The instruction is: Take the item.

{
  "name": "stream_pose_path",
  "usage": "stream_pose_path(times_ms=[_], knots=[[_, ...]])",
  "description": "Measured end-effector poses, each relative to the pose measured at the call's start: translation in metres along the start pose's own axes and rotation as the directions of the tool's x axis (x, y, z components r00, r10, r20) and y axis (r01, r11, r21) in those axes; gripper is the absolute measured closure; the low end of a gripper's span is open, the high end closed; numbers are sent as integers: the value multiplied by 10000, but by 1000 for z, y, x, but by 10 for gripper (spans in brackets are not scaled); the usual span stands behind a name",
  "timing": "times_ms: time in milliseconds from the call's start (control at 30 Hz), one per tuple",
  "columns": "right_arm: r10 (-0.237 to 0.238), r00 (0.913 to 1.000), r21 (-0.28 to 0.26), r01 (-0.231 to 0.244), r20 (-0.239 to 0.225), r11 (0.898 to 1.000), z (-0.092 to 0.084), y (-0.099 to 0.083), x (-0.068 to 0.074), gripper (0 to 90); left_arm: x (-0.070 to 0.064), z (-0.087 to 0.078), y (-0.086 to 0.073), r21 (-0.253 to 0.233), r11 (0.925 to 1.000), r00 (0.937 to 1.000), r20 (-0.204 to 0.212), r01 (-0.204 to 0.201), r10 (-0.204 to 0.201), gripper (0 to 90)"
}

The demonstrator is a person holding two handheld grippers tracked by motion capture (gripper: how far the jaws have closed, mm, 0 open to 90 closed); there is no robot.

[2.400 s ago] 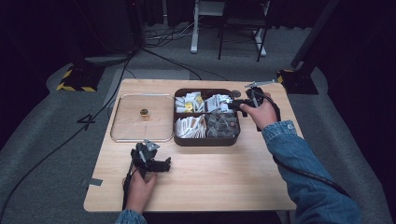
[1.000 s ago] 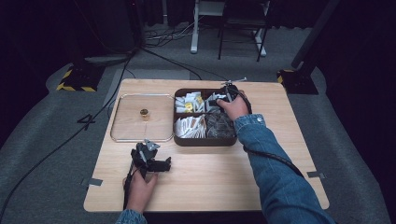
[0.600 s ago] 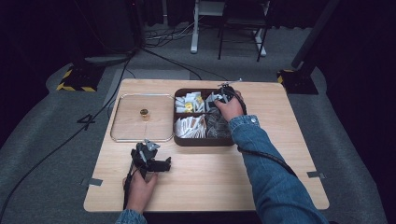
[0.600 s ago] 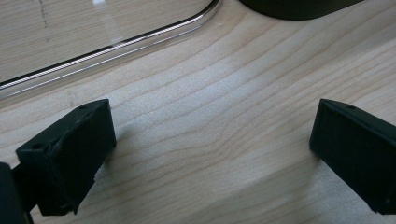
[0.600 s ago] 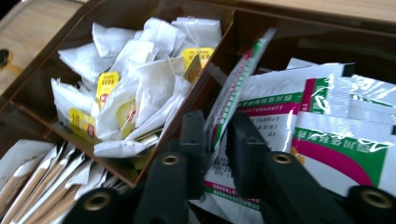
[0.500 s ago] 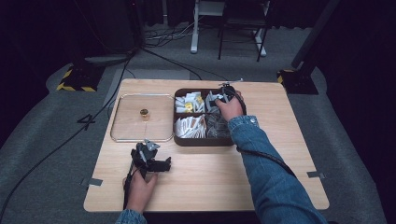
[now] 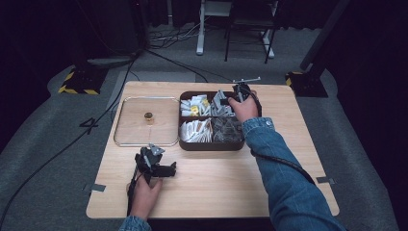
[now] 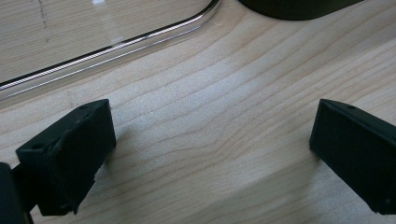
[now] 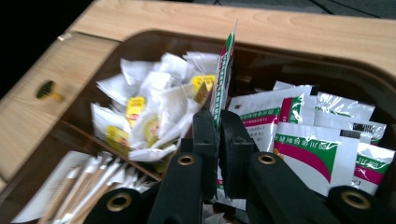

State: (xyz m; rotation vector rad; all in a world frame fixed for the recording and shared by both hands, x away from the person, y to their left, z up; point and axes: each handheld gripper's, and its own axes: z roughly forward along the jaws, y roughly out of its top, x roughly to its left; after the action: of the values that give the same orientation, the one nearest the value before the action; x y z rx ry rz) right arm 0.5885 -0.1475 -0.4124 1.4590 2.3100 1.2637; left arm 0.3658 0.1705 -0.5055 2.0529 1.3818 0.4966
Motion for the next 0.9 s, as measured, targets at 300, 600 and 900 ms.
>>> stream_pose_path(times_ms=[300,600,900], knots=[[11,9989,-397,-29,-465,9992,-27,5,1,870,0,2,3,47,9999,9999,42,-142,142,6],[-127,9922,-668,44,-1236,9978,-64,0,1,870,0,2,3,58,9999,9999,84,-146,146,6],[-271,9845,-844,126,-1734,9964,-100,-10,1,870,0,2,3,44,9999,9999,84,-130,130,6]])
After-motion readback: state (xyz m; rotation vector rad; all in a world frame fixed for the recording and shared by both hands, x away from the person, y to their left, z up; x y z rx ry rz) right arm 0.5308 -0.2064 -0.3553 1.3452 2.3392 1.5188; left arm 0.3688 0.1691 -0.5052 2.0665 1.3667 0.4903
